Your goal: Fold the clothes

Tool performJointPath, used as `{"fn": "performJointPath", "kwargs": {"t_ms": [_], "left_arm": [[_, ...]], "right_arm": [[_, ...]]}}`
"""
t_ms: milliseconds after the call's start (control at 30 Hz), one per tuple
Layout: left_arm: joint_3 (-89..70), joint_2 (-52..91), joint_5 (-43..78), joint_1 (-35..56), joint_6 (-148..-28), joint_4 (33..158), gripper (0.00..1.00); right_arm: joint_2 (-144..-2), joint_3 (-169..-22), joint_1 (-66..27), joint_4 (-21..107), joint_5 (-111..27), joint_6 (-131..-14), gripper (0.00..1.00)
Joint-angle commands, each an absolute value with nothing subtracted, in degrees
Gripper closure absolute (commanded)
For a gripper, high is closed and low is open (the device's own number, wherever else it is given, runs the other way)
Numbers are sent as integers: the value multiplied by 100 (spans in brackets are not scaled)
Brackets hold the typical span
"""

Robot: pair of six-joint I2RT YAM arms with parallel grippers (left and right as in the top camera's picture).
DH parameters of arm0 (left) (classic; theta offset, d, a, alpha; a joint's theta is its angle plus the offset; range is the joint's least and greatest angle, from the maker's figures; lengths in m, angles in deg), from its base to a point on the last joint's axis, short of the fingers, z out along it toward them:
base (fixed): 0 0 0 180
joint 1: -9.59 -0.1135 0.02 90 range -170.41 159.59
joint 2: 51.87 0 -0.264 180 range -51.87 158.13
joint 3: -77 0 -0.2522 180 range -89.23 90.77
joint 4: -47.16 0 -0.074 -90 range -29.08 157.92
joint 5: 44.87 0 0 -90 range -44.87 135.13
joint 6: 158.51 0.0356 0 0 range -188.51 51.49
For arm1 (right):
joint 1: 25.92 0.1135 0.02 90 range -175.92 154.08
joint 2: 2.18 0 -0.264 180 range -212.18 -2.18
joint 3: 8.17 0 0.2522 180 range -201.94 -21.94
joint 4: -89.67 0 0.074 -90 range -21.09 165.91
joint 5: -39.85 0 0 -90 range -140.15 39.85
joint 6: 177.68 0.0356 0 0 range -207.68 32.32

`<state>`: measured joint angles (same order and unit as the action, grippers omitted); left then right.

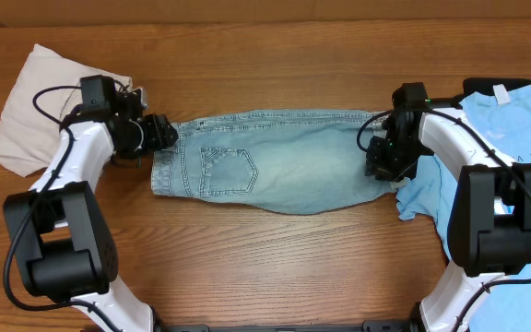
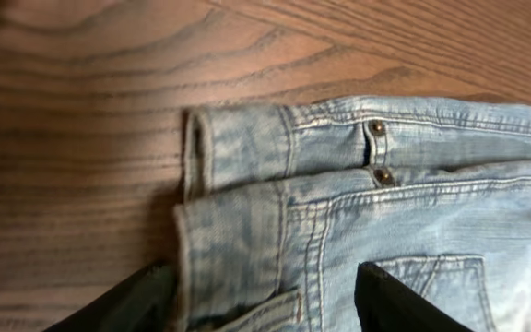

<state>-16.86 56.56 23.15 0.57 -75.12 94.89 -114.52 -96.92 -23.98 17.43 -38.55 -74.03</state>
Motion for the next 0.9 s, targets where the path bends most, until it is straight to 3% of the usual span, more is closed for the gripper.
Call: {"fn": "performJointPath", "kwargs": {"t_ms": [0, 100, 267, 367, 467, 767, 867], "left_arm": [[-1646, 5865, 2875, 348, -7318, 9456, 28], [-1646, 6154, 3284, 532, -7322, 9452, 31], [-1631, 6281, 3340, 549, -7528, 9489, 55], [-1519, 6040, 3295, 479, -7606, 9590, 78], [-1318, 5677, 3290, 468, -7602, 9728, 82], [-1189, 5389, 3406, 549, -7593, 9673, 74], [-1196, 5638, 3526, 569, -7578, 9520, 60]], "right_arm": [[-11268, -9646, -2401, 1761, -3846, -7423, 74], [-11268, -9646, -2401, 1776, -3846, -7423, 74], [-11268, -9646, -2401, 1769, -3846, -7425, 74], [-11268, -9646, -2401, 1772, -3846, -7425, 74], [-11268, -9646, -2401, 1774, -3846, -7425, 74], [-11268, -9646, -2401, 1778, -3849, -7425, 74], [-11268, -9646, -2401, 1776, -3849, -7425, 74]]}}
